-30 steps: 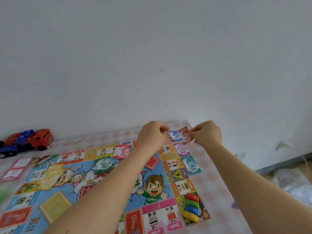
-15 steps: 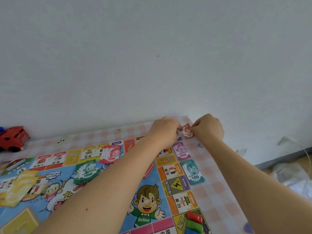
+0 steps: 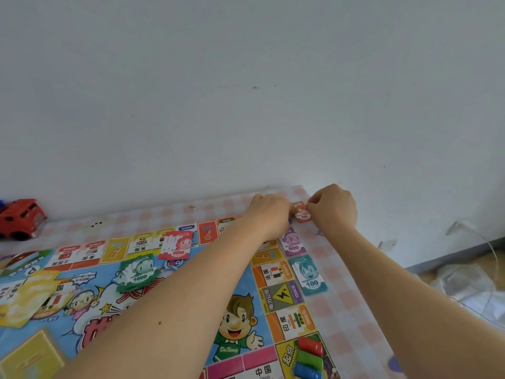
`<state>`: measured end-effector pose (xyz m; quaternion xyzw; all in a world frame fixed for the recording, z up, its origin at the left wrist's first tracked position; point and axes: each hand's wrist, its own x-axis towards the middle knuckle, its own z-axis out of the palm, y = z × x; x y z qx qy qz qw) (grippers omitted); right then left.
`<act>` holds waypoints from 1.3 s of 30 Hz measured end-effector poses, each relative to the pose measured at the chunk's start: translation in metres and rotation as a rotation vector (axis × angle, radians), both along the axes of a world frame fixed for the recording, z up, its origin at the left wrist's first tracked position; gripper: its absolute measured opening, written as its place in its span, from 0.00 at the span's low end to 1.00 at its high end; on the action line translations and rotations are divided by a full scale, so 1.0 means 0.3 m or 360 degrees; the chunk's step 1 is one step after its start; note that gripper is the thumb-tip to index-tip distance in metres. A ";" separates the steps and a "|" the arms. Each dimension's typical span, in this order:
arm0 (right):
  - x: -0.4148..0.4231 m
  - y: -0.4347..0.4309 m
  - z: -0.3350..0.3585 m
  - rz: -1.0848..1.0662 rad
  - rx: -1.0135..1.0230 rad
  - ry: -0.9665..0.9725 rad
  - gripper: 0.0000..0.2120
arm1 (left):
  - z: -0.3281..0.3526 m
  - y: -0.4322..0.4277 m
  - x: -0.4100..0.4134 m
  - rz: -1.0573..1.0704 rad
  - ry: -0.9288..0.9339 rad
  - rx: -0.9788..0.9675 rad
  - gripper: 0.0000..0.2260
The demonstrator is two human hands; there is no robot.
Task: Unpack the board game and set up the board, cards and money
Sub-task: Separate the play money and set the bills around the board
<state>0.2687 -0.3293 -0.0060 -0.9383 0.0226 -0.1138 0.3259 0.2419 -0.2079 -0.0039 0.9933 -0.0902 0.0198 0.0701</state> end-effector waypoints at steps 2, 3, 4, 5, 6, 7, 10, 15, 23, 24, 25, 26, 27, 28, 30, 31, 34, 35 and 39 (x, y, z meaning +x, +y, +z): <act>-0.008 0.006 0.013 0.0018 -0.0006 -0.0057 0.10 | 0.009 0.000 -0.017 0.0019 -0.0049 -0.0108 0.19; -0.013 0.012 0.022 0.0035 -0.0012 -0.0081 0.10 | 0.016 0.005 -0.026 0.0037 -0.0086 -0.0166 0.20; -0.018 0.022 0.030 0.0057 -0.0012 -0.0100 0.10 | 0.024 0.013 -0.034 0.0053 -0.0120 -0.0201 0.19; -0.024 0.033 0.038 0.0086 -0.0015 -0.0114 0.10 | 0.033 0.025 -0.040 0.0069 -0.0144 -0.0219 0.19; -0.033 0.046 0.047 0.0117 -0.0013 -0.0118 0.10 | 0.044 0.038 -0.051 0.0080 -0.0156 -0.0228 0.18; -0.041 0.059 0.053 0.0150 -0.0017 -0.0117 0.10 | 0.054 0.051 -0.060 0.0093 -0.0166 -0.0236 0.18; -0.081 0.106 0.074 0.0233 -0.0037 -0.0115 0.10 | 0.093 0.103 -0.113 0.0142 -0.0214 -0.0261 0.17; -0.192 0.186 0.109 0.0455 -0.0086 -0.0137 0.11 | 0.138 0.216 -0.231 0.0206 -0.0253 -0.0264 0.17; -0.370 0.338 0.118 0.0818 -0.0175 -0.0054 0.10 | 0.202 0.422 -0.478 0.0392 -0.0273 -0.0376 0.15; -0.380 0.348 0.118 0.0830 -0.0193 -0.0023 0.10 | 0.203 0.440 -0.498 0.0400 -0.0268 -0.0383 0.15; -0.391 0.359 0.118 0.0840 -0.0208 0.0004 0.11 | 0.205 0.460 -0.521 0.0410 -0.0261 -0.0388 0.15; -0.401 0.367 0.120 0.0841 -0.0220 0.0025 0.11 | 0.205 0.478 -0.543 0.0421 -0.0257 -0.0391 0.15; -0.416 0.379 0.122 0.0840 -0.0227 0.0035 0.11 | 0.206 0.503 -0.573 0.0436 -0.0256 -0.0402 0.14; -0.425 0.384 0.124 0.0831 -0.0227 0.0040 0.11 | 0.204 0.522 -0.594 0.0446 -0.0258 -0.0417 0.14; -0.439 0.392 0.130 0.0827 -0.0222 0.0048 0.11 | 0.201 0.556 -0.632 0.0476 -0.0258 -0.0458 0.14; -0.446 0.399 0.134 0.0843 -0.0228 0.0056 0.11 | 0.199 0.572 -0.651 0.0495 -0.0253 -0.0484 0.14; -0.479 0.433 0.152 0.0927 -0.0224 0.0117 0.10 | 0.188 0.619 -0.700 0.0541 -0.0232 -0.0534 0.13; -0.486 0.447 0.154 0.0942 -0.0221 0.0130 0.09 | 0.184 0.631 -0.712 0.0551 -0.0230 -0.0539 0.13; -0.512 0.498 0.151 0.0968 -0.0246 0.0146 0.10 | 0.171 0.681 -0.750 0.0593 -0.0257 -0.0594 0.13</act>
